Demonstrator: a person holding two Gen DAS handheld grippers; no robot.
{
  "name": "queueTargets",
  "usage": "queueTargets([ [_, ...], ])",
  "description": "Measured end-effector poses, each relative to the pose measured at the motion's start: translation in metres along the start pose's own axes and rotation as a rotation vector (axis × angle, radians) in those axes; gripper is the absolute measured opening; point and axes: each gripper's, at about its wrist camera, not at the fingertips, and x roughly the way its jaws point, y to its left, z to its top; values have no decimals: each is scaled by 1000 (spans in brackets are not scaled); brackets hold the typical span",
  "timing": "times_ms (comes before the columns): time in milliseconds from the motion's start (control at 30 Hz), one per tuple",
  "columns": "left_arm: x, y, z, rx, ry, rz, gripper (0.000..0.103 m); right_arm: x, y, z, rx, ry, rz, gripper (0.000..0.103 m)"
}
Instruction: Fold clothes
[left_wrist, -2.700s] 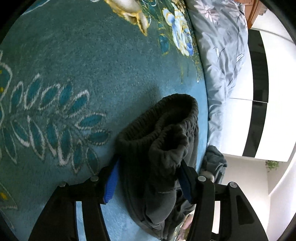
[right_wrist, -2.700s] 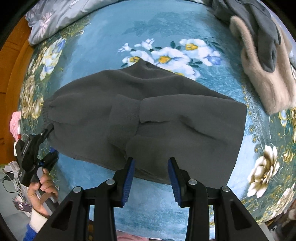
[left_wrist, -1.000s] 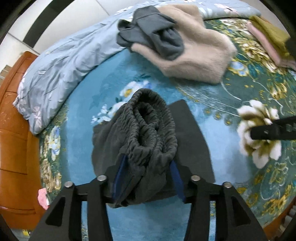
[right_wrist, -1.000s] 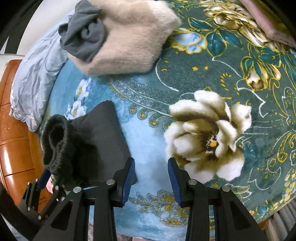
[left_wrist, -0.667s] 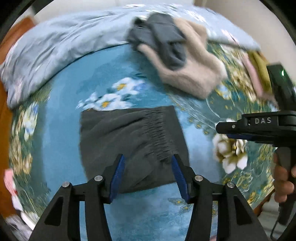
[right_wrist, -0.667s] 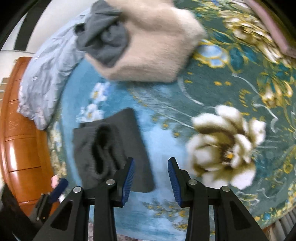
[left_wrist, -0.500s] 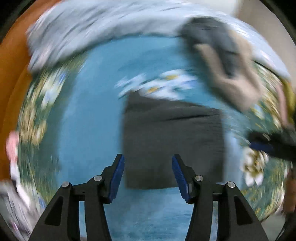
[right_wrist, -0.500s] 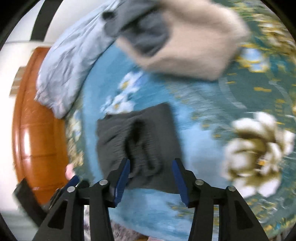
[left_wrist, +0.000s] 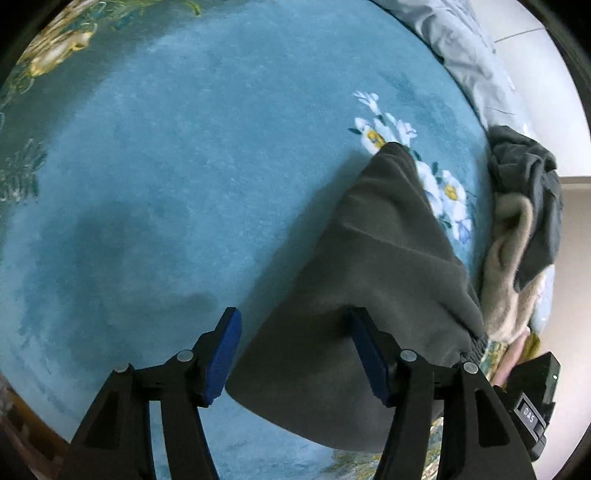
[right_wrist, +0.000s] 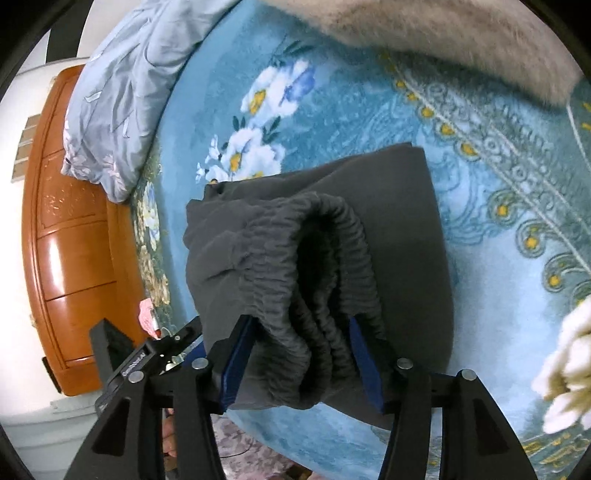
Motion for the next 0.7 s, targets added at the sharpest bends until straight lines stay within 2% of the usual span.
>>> queueTargets([
  [133,8,0,-1,-24,33,-74,63,2,9,-1,-34,-1,-1,63],
  [200,12,-6,0,-4,49,-72,63,3,13,-2,-51,-1,-2,62],
  [267,15,-17,0,39,52,-47,63,-3,15,-4,-65,-14,18,53],
  [333,17,-25,-1,69,58,-40,63,-12,15,-7,-76,-35,47,37],
  [367,17,-29,-1,83,62,-38,63,-19,15,-10,-80,-50,65,33],
  [600,5,-77,-21,282,76,-88,62,-72,10,-26,-80,-166,185,24],
  [667,9,-90,-28,338,97,-87,61,-88,-3,-29,-51,-198,190,24],
  [700,15,-98,-32,372,110,-61,61,-91,-9,-30,-36,-201,180,24],
])
